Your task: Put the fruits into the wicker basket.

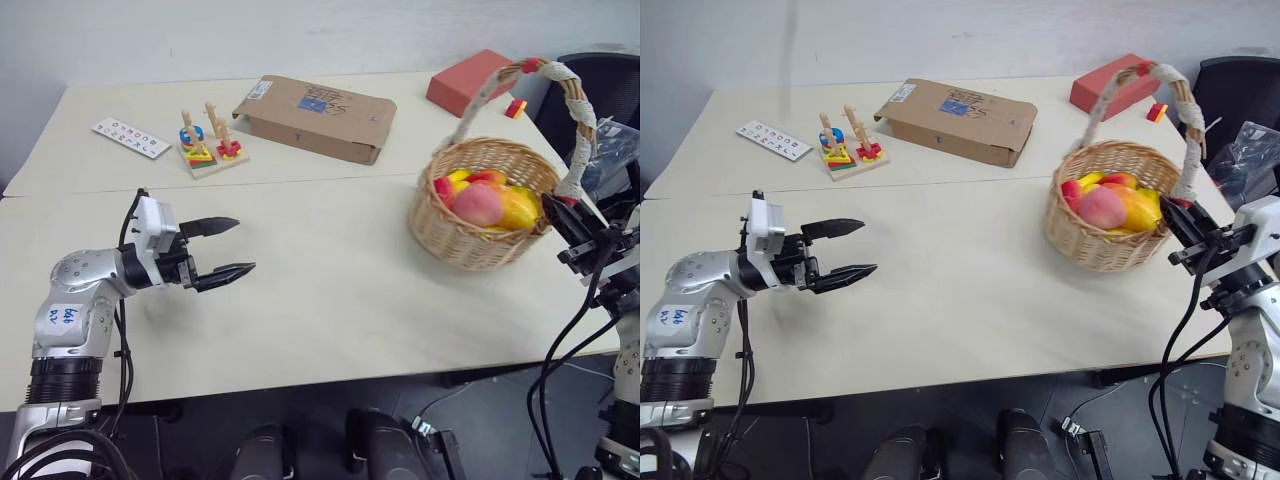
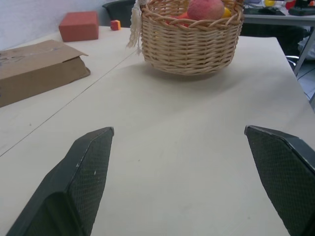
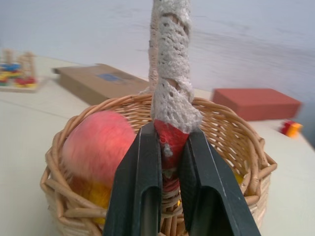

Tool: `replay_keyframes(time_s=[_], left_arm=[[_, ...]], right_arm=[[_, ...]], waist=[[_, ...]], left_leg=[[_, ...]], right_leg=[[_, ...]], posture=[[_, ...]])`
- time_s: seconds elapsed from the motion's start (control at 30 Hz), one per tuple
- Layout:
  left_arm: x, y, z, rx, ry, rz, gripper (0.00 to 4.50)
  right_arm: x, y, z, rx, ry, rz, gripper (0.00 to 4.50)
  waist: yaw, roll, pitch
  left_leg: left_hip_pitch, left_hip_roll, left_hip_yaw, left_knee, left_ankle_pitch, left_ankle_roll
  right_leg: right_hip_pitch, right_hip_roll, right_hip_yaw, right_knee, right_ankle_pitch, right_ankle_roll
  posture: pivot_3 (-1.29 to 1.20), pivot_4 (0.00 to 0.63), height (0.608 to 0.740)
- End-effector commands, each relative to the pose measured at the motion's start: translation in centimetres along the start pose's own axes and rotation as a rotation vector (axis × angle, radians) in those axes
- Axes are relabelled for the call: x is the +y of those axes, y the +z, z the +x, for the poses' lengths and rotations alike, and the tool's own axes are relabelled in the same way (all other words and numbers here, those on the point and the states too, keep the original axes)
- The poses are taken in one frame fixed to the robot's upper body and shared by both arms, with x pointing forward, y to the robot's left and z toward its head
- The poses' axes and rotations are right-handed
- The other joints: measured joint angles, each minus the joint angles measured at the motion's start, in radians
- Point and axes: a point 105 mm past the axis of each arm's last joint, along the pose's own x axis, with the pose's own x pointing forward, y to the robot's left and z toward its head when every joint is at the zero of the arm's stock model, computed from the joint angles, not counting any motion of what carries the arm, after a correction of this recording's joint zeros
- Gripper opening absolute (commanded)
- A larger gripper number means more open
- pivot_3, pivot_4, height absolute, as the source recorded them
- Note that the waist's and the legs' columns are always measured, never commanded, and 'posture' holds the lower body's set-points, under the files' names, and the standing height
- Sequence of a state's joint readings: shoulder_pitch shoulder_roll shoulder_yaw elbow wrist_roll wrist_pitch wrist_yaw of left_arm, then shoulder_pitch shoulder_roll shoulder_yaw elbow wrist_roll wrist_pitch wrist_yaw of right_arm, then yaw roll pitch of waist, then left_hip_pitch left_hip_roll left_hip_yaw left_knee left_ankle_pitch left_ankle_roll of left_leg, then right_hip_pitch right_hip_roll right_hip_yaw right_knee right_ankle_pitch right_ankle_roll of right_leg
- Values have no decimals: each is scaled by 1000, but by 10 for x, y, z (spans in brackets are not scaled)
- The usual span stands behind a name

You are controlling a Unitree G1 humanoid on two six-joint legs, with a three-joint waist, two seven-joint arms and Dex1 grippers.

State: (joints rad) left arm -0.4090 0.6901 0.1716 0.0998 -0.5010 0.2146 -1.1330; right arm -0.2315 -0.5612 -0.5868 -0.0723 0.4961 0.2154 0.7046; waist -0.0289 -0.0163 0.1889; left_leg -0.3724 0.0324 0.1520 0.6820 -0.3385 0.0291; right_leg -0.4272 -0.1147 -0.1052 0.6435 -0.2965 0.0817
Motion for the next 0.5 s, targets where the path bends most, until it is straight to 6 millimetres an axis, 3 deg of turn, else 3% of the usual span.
replay_keyframes(time_s=[0.03, 0.23, 0.4, 0.5], left_arm=[[3, 3, -3, -7, 32, -12, 4500], [0, 4, -5, 10, -2, -24, 4500], [-7, -9, -23, 113, -10, 1, 4500], [-7, -20, -37, 180, 26, 56, 4500]], right_arm=[[1, 12, -1, -42, 11, 10, 969], [1, 13, -3, -88, 19, -35, 2898], [-14, 24, -36, -8, 80, -112, 4462], [-12, 28, -53, 73, 173, -145, 4462]], waist=[[2, 0, 0], [2, 0, 0], [12, 0, 0], [16, 0, 0]], left_leg=[[0, 0, 0, 0, 0, 0], [0, 0, -1, 1, 0, 1], [0, -1, -2, 0, 0, 1], [0, -1, -2, 0, -1, 3]], right_leg=[[0, 0, 1, 0, 0, 0], [1, -1, 1, 0, 0, 0], [1, -1, 1, 0, 0, 0], [2, -2, 1, -3, 0, 0]], posture=[[0, 150, 740], [0, 150, 740], [0, 150, 740], [0, 150, 740]])
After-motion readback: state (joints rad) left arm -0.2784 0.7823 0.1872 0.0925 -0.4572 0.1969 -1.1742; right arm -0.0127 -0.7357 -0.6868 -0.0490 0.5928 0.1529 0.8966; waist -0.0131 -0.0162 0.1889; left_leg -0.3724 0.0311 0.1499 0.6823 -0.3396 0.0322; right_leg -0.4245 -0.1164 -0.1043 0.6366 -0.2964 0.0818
